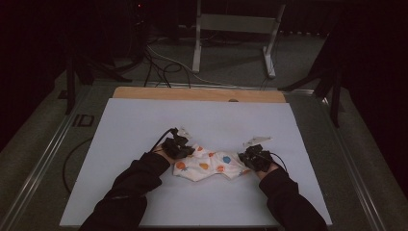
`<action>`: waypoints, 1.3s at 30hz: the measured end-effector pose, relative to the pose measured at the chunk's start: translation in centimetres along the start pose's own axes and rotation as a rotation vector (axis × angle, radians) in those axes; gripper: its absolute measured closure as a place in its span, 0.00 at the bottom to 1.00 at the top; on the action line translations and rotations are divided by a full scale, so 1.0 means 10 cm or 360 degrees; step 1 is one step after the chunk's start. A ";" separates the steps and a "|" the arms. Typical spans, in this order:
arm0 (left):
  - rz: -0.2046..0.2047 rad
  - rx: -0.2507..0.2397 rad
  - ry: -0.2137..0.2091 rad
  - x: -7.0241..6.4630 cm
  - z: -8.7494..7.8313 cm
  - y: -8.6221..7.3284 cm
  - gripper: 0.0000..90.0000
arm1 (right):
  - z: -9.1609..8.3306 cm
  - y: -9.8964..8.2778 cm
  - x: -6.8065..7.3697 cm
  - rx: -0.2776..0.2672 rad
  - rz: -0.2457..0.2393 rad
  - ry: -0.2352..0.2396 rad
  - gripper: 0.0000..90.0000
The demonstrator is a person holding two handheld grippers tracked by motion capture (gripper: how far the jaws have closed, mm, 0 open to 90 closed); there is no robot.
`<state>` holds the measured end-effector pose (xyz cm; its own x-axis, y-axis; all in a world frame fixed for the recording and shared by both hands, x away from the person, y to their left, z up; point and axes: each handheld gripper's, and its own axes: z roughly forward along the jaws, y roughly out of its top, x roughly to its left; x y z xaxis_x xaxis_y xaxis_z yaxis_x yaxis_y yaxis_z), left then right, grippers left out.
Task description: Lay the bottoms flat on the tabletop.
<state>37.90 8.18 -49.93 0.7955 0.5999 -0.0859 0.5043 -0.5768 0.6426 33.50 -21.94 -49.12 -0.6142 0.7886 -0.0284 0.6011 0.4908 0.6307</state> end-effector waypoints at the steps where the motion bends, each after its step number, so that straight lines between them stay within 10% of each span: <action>1: -0.0010 -0.0015 -0.0005 0.01 -0.04 -0.01 0.98 | -0.01 0.02 0.00 -0.0014 -0.0004 0.0005 0.99; 13: -0.0055 -0.0236 0.0022 0.15 -0.44 -0.01 0.97 | -0.18 0.37 0.03 -0.0301 -0.0031 0.0042 0.99; 23: -0.0174 -0.0375 -0.0022 0.33 -0.50 0.09 0.96 | -0.20 0.60 -0.04 -0.0336 0.0041 0.0081 0.99; 29: -0.0249 -0.0198 -0.0026 0.45 -0.33 0.01 0.96 | -0.03 0.59 -0.10 -0.0240 0.0131 0.0122 0.99; 39: -0.0250 -0.0059 -0.0171 0.32 -0.25 -0.26 0.96 | 0.16 0.23 0.08 -0.0026 -0.0002 0.0153 0.99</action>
<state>38.35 12.95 -49.98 0.7402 0.6171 -0.2669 0.6140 -0.4587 0.6423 35.20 -19.63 -48.91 -0.6616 0.7485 0.0449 0.5923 0.4849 0.6435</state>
